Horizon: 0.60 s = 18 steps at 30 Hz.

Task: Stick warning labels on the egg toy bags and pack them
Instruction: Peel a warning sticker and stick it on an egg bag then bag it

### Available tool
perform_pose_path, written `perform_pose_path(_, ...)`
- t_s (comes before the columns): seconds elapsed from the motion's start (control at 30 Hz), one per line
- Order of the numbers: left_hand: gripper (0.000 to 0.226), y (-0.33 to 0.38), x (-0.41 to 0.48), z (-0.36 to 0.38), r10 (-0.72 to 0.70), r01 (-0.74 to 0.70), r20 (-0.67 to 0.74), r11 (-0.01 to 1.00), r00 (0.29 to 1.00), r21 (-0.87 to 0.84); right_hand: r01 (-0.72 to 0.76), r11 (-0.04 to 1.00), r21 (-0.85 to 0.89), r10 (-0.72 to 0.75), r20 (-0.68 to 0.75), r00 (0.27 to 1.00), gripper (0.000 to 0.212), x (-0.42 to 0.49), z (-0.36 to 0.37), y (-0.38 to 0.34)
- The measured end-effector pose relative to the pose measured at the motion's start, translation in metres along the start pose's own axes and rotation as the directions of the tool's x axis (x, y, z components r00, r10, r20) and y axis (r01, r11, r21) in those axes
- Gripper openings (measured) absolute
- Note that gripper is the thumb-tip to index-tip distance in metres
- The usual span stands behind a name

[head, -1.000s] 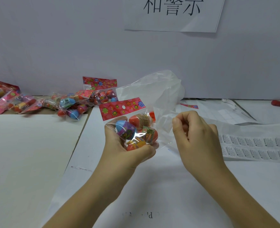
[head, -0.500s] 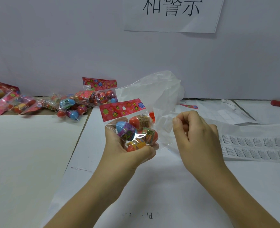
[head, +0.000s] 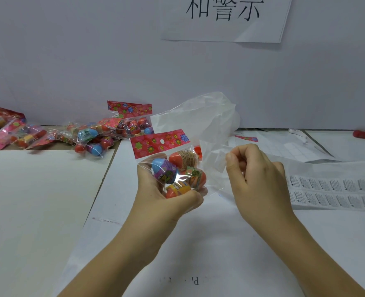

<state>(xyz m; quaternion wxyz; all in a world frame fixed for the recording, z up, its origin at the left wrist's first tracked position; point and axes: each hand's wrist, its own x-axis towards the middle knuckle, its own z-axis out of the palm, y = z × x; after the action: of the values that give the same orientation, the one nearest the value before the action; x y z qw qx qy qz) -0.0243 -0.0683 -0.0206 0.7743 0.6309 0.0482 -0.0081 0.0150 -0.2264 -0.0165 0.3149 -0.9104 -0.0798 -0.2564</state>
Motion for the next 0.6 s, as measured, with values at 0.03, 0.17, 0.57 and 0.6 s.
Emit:
perform_pose_path(0.03,0.075,0.000,0.000,0.000,0.001,-0.001,-0.001,1.000,1.000,0.001,-0.001,1.000,0.001,0.001,0.000,1.000,0.019,0.000,0.000,0.000)
perform_pose_path(0.17,0.074,-0.002,0.001,-0.001,-0.002,0.002,0.000,1.000,1.000,-0.001,0.009,1.000,-0.009,-0.009,-0.011,1.000,0.016,0.000,0.002,0.001)
perform_pose_path(0.57,0.087,-0.005,0.006,-0.008,0.033,-0.031,-0.086,0.999,0.996,0.028,0.370,0.927,-0.069,-0.368,-0.374,0.852,0.017,-0.009,-0.002,-0.012)
perform_pose_path(0.6,0.087,-0.006,0.007,-0.008,0.044,-0.040,-0.098,0.998,0.994,0.039,0.453,0.874,-0.174,-0.483,-0.390,0.784,0.018,-0.014,-0.001,-0.013)
